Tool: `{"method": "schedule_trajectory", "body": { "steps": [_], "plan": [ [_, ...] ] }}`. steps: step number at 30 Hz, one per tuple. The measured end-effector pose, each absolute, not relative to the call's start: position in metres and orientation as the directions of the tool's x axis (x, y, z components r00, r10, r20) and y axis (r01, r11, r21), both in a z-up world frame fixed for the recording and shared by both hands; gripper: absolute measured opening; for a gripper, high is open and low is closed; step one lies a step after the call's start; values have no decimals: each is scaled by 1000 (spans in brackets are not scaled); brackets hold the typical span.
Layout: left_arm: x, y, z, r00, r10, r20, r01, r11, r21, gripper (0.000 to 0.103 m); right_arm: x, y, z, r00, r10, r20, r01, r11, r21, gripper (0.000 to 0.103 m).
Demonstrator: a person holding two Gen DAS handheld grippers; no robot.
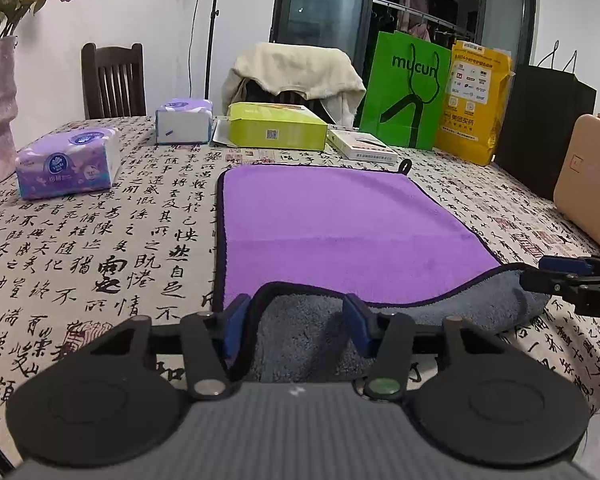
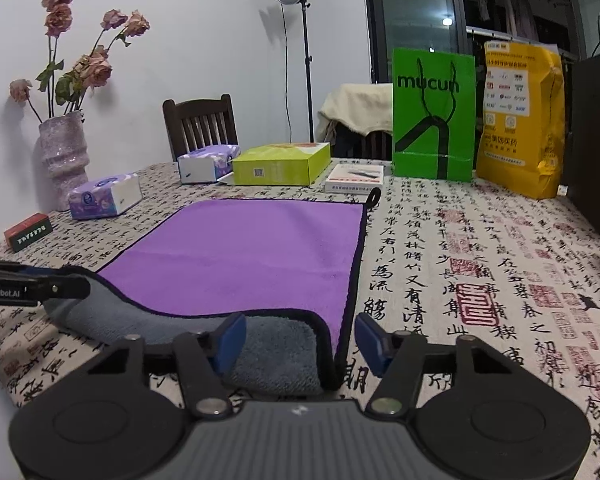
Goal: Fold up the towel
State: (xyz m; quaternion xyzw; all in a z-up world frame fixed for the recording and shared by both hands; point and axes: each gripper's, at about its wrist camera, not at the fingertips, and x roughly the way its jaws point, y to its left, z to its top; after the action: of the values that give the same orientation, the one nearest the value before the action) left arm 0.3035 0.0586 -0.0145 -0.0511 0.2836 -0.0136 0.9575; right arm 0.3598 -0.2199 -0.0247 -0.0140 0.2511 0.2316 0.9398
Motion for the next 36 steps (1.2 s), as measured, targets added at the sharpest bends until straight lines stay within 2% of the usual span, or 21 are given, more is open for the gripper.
{"method": "schedule_trajectory", "body": {
  "steps": [2,5,6,13,15,17,18,22,36],
  "plan": [
    [306,59,-14,836,-61,-545,1,994,-110,49,365,-219,-25,760,432,-486,-445,890,96,52],
    [311,59,-14,824,-77,-561,12,993,-118,34,373,-219,-27,741,447,-500,-454,883,116,42],
    [312,59,-15,816,-84,-573,16,992,-123,32,376,-218,-28,731,455,-508,-458,880,128,41],
    [316,64,-17,796,-101,-597,11,988,-153,32,387,-216,-31,692,487,-533,-481,861,164,36],
    [316,65,-17,797,-95,-596,6,989,-151,26,390,-216,-31,683,493,-539,-483,858,174,31],
    [315,66,-16,796,-90,-599,3,989,-145,17,393,-215,-32,676,490,-550,-476,860,182,17],
    [314,67,-16,796,-88,-599,1,989,-145,12,394,-215,-32,674,488,-555,-476,861,179,14],
    [312,70,-13,802,-84,-591,3,990,-138,6,392,-215,-30,677,490,-548,-487,858,166,5],
    [322,68,17,847,-55,-528,22,997,-69,6,395,-215,-5,724,490,-486,-507,855,107,4]
  ]
}}
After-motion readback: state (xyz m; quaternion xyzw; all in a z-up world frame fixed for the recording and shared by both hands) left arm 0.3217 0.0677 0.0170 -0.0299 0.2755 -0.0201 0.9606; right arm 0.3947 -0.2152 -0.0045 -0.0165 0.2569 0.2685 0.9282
